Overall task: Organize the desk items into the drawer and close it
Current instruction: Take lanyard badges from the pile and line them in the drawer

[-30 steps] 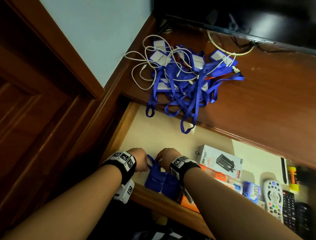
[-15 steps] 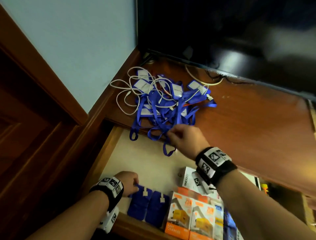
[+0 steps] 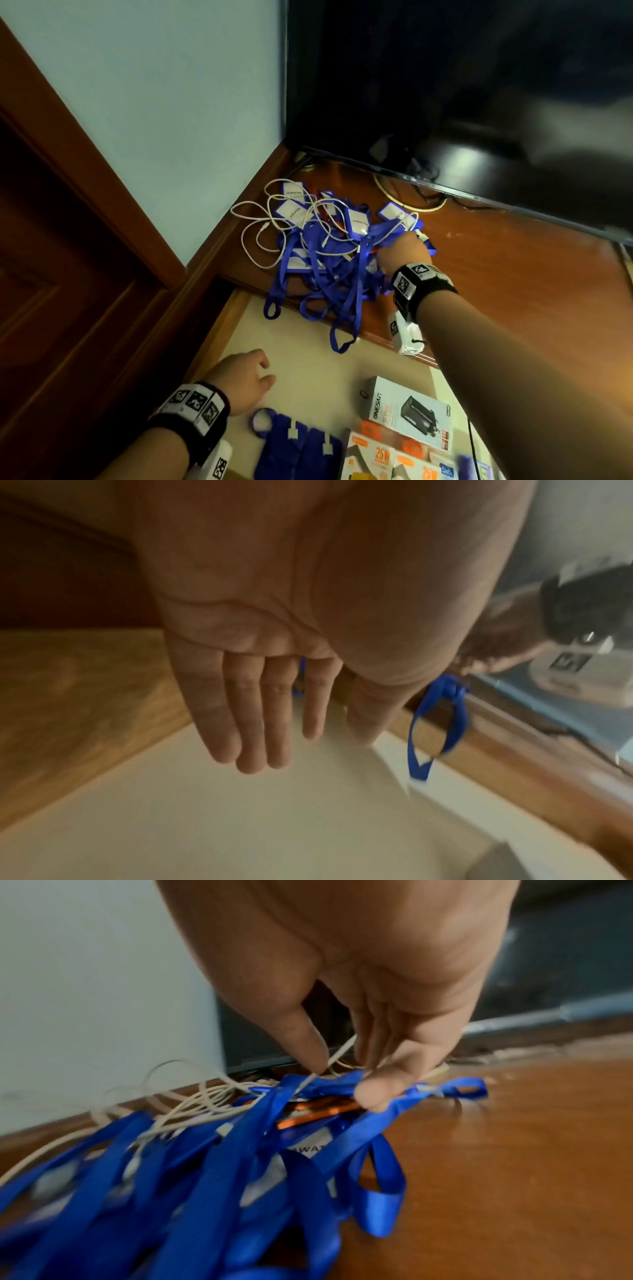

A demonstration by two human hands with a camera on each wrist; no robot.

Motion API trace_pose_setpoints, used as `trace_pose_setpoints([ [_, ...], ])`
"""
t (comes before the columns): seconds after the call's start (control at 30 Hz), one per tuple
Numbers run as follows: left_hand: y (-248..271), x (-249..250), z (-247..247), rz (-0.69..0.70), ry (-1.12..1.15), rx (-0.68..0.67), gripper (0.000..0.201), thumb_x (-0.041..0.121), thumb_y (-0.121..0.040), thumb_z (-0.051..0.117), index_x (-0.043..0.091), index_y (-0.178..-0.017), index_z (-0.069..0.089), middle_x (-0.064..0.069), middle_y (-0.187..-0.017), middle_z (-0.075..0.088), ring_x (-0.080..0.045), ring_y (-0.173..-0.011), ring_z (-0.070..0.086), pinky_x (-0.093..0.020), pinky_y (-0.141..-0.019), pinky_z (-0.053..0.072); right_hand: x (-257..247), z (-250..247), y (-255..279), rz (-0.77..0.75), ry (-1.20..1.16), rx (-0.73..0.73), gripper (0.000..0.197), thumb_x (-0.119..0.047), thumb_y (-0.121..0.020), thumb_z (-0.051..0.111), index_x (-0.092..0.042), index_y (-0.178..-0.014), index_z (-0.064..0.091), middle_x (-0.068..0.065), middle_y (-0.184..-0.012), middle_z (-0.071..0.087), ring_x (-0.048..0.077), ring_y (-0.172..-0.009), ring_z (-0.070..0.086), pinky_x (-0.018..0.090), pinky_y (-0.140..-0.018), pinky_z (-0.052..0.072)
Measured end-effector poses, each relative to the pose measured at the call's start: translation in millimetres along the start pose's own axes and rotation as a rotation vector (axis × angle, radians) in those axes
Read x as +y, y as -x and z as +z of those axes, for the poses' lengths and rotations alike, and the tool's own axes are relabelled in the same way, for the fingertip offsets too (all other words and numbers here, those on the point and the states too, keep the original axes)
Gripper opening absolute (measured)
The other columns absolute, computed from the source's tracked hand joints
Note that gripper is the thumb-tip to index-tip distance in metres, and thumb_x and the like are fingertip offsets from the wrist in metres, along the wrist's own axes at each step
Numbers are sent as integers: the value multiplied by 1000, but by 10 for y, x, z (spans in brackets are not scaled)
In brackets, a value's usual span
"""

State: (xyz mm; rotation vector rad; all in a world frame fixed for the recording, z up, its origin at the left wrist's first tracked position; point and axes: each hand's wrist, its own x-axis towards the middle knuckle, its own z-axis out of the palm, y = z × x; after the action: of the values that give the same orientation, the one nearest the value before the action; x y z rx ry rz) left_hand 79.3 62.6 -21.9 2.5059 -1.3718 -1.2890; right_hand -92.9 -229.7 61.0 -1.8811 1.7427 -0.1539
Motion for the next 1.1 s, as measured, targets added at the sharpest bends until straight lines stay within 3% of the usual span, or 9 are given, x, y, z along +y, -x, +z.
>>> trace_pose_setpoints([
  [0.07,75,57,-205,33,126,72,27,47,-98,62,32,-120,60,11,-103,67,-7,-95,65,-30,-88,56,69,9,-204,55,-60,-40,23,-13,-100,51,-8,-117,66,9,-115,69,31,-106,66,37,-88,54],
  [0.17,174,182,-472,103,219,185,18,42,-99,65,32,-114,62,13,-101,64,-2,-90,62,-19,-76,49,167,44,-498,235,-309,-86,26,-26,-93,56,-4,-100,68,10,-91,72,29,-81,66,36,-69,52],
  [0.3,230,372,-710,173,312,269,14,38,-97,68,32,-110,66,12,-97,67,-3,-87,66,-27,-84,55,188,54,-632,325,-524,-188,18,-28,-84,67,-10,-86,67,10,-73,69,28,-74,65,43,-77,57],
  [0.4,205,510,-804,216,329,309,14,39,-95,71,32,-106,69,11,-94,69,-2,-85,67,-24,-82,55,185,67,-657,383,-594,-200,12,-20,-80,70,-13,-71,65,9,-58,60,24,-56,55,37,-65,44],
  [0.5,117,614,-839,242,352,332,13,39,-92,73,31,-102,69,8,-90,72,-2,-79,67,-27,-82,57,186,-25,-610,375,-614,-172,16,-16,-85,64,-11,-70,63,10,-57,59,23,-50,53,34,-61,43],
  [0.6,9,714,-839,265,317,309,16,47,-90,73,36,-100,68,15,-88,71,0,-80,67,-32,-84,58,264,-214,-578,355,-587,-79,16,-20,-86,65,-5,-79,63,13,-68,70,29,-60,68,38,-61,57],
  [0.67,-47,856,-839,293,299,293,16,47,-90,72,36,-102,68,17,-88,71,1,-81,67,-30,-84,57,307,-402,-536,321,-497,14,25,-25,-77,68,-2,-84,68,16,-76,76,33,-67,74,44,-70,64],
  [0.9,-188,1625,-870,451,268,228,32,41,-95,70,37,-123,57,11,-101,68,-1,-84,65,-23,-87,52,195,-1486,-17,-14,-98,278,13,-21,-83,65,-18,-95,70,2,-86,68,24,-79,62,26,-71,45],
  [1.1,-145,2385,-1293,623,288,362,79,48,-92,73,36,-157,30,0,-152,43,-16,-134,50,-28,-113,37,129,-2451,449,-340,-20,439,26,-20,-94,58,-21,-119,67,4,-100,73,23,-90,67,30,-82,51],
])
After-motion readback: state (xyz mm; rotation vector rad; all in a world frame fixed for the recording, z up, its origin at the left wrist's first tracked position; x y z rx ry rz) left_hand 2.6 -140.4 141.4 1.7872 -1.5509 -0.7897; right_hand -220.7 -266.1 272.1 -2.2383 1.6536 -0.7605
